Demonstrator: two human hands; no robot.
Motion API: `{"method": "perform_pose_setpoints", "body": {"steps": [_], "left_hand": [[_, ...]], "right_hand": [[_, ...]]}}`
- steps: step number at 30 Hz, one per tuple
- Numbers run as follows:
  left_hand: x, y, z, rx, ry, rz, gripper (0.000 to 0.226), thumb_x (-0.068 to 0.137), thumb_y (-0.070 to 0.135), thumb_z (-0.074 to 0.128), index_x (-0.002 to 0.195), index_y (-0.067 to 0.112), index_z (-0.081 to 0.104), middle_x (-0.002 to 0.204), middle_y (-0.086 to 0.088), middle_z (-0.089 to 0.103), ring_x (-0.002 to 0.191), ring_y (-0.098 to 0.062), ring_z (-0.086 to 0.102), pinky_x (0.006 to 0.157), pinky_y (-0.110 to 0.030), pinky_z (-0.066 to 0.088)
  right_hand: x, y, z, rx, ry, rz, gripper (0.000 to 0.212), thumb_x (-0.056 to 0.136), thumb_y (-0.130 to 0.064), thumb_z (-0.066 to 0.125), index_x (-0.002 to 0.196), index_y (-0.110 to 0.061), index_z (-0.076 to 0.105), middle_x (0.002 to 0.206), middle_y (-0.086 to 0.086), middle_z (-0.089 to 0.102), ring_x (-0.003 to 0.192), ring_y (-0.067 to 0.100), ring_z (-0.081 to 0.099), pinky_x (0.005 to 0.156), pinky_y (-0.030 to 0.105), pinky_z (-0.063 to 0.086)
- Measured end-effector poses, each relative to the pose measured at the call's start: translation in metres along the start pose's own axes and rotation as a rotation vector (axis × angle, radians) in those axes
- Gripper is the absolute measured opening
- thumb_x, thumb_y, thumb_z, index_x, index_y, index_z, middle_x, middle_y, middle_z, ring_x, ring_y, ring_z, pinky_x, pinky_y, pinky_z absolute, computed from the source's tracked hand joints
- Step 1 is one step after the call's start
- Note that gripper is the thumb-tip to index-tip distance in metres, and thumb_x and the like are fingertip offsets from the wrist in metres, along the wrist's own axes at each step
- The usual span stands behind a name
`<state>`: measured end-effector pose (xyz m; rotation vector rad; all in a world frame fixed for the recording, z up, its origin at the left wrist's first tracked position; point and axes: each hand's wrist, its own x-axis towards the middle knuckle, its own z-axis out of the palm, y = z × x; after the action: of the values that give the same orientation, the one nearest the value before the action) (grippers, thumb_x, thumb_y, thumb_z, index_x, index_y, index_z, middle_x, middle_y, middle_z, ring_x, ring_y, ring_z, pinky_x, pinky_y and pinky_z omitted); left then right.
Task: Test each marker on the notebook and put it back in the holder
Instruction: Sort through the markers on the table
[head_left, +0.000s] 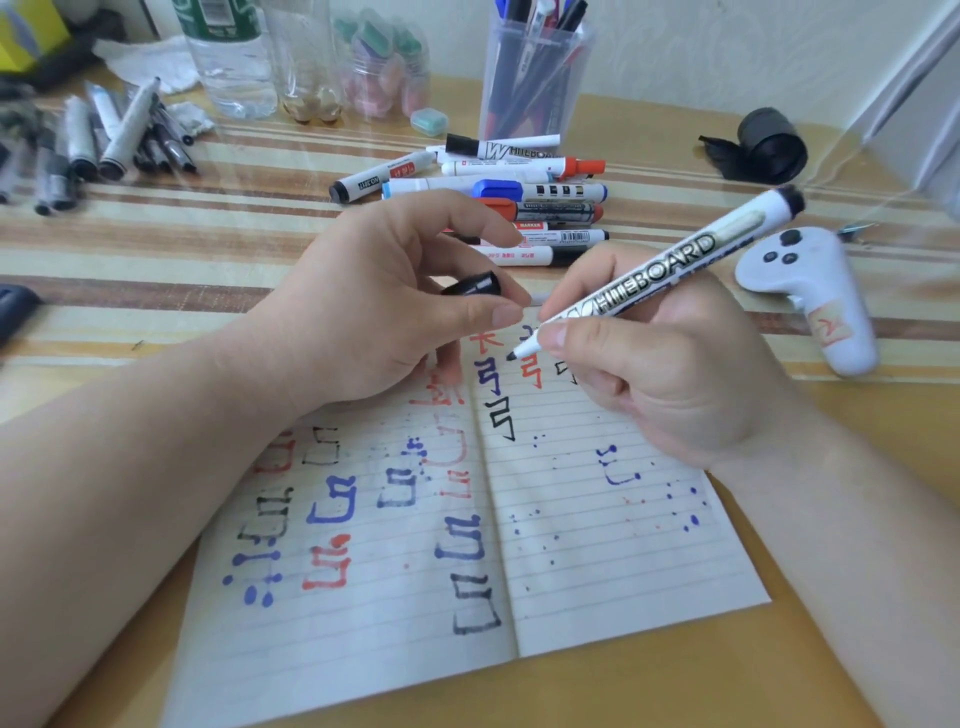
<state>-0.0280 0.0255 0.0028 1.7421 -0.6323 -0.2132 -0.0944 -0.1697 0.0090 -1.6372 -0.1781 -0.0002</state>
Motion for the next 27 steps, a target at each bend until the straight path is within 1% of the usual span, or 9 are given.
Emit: {"method": "perform_pose_setpoints", "body": {"steps": [2, 4, 6, 9, 14, 17, 20, 23, 27], "left_hand": [[-0.0010, 0.0024, -0.0006, 0.003, -0.027, -0.019, 0.036, 0.079, 0.008, 0.082, 0.105, 0.024, 0.064, 0.092, 0.001, 0.080, 0.048, -0.014, 0.065, 0.045, -0.025, 0.051], [-0.0027, 0.0049, 0.0006, -0.022, -0.075, -0.068, 0.039, 0.081, -0.002, 0.079, 0.108, 0.022, 0.063, 0.092, 0.001, 0.080, 0.050, -0.024, 0.068, 0.045, -0.033, 0.055], [-0.0046, 0.0069, 0.0027, -0.033, -0.108, -0.114, 0.039, 0.082, -0.004, 0.077, 0.108, 0.021, 0.062, 0.091, 0.001, 0.080, 0.052, -0.029, 0.068, 0.045, -0.034, 0.055], [-0.0059, 0.0084, 0.0044, -0.049, -0.114, -0.144, 0.036, 0.082, -0.002, 0.078, 0.105, 0.022, 0.063, 0.092, 0.001, 0.080, 0.052, -0.029, 0.067, 0.046, -0.027, 0.051], [-0.0056, 0.0095, 0.0053, -0.026, -0.119, -0.140, 0.032, 0.081, -0.001, 0.078, 0.101, 0.018, 0.062, 0.091, 0.001, 0.080, 0.050, -0.026, 0.067, 0.043, -0.025, 0.049], [-0.0065, 0.0102, 0.0061, 0.025, -0.127, -0.118, 0.028, 0.080, 0.003, 0.079, 0.095, 0.016, 0.060, 0.090, 0.003, 0.080, 0.052, -0.026, 0.070, 0.042, -0.029, 0.053], [-0.0075, 0.0102, 0.0063, 0.019, -0.129, -0.069, 0.025, 0.078, 0.013, 0.080, 0.091, 0.009, 0.059, 0.083, -0.004, 0.079, 0.053, -0.029, 0.071, 0.043, -0.031, 0.053], [-0.0054, 0.0082, 0.0031, -0.068, -0.088, -0.019, 0.026, 0.072, 0.020, 0.080, 0.088, 0.004, 0.066, 0.075, -0.011, 0.076, 0.044, -0.027, 0.063, 0.041, -0.028, 0.049], [-0.0035, 0.0076, 0.0002, -0.159, -0.086, 0.042, 0.020, 0.076, 0.023, 0.077, 0.089, 0.008, 0.077, 0.075, -0.023, 0.071, 0.038, -0.017, 0.047, 0.038, -0.021, 0.040]], "right_hand": [[0.0013, 0.0005, -0.0009, 0.063, 0.071, -0.023, 0.004, 0.076, 0.000, 0.062, 0.074, -0.003, 0.060, 0.046, 0.009, 0.034, 0.039, 0.016, 0.026, 0.044, 0.018, 0.023], [0.0018, 0.0006, -0.0027, 0.108, 0.132, -0.039, 0.005, 0.076, -0.001, 0.059, 0.071, -0.001, 0.058, 0.049, 0.010, 0.033, 0.044, 0.016, 0.024, 0.044, 0.018, 0.022], [0.0013, 0.0009, -0.0040, 0.130, 0.171, -0.053, 0.008, 0.077, -0.004, 0.057, 0.071, 0.001, 0.055, 0.052, 0.012, 0.035, 0.047, 0.018, 0.027, 0.044, 0.017, 0.024], [0.0006, 0.0003, -0.0036, 0.124, 0.184, -0.072, 0.009, 0.078, -0.006, 0.057, 0.072, 0.001, 0.056, 0.053, 0.014, 0.037, 0.048, 0.019, 0.031, 0.045, 0.017, 0.025], [-0.0004, -0.0004, -0.0016, 0.132, 0.150, -0.077, 0.007, 0.079, -0.005, 0.058, 0.073, -0.007, 0.062, 0.054, 0.014, 0.042, 0.047, 0.019, 0.034, 0.044, 0.017, 0.027], [-0.0017, -0.0006, -0.0007, 0.100, 0.123, -0.062, 0.001, 0.079, -0.008, 0.062, 0.079, -0.008, 0.062, 0.056, 0.013, 0.048, 0.048, 0.021, 0.040, 0.042, 0.018, 0.029], [-0.0019, 0.0000, 0.0009, 0.068, 0.083, -0.066, 0.005, 0.081, -0.008, 0.068, 0.083, -0.007, 0.063, 0.062, 0.014, 0.060, 0.050, 0.021, 0.050, 0.041, 0.019, 0.031], [-0.0014, -0.0017, -0.0004, 0.105, 0.056, -0.035, 0.005, 0.081, -0.010, 0.072, 0.085, -0.011, 0.070, 0.065, 0.012, 0.065, 0.052, 0.019, 0.054, 0.040, 0.020, 0.031], [-0.0008, -0.0016, -0.0040, 0.135, 0.045, -0.014, 0.012, 0.080, -0.015, 0.075, 0.092, -0.016, 0.077, 0.058, 0.007, 0.054, 0.051, 0.016, 0.045, 0.042, 0.020, 0.030]]}}
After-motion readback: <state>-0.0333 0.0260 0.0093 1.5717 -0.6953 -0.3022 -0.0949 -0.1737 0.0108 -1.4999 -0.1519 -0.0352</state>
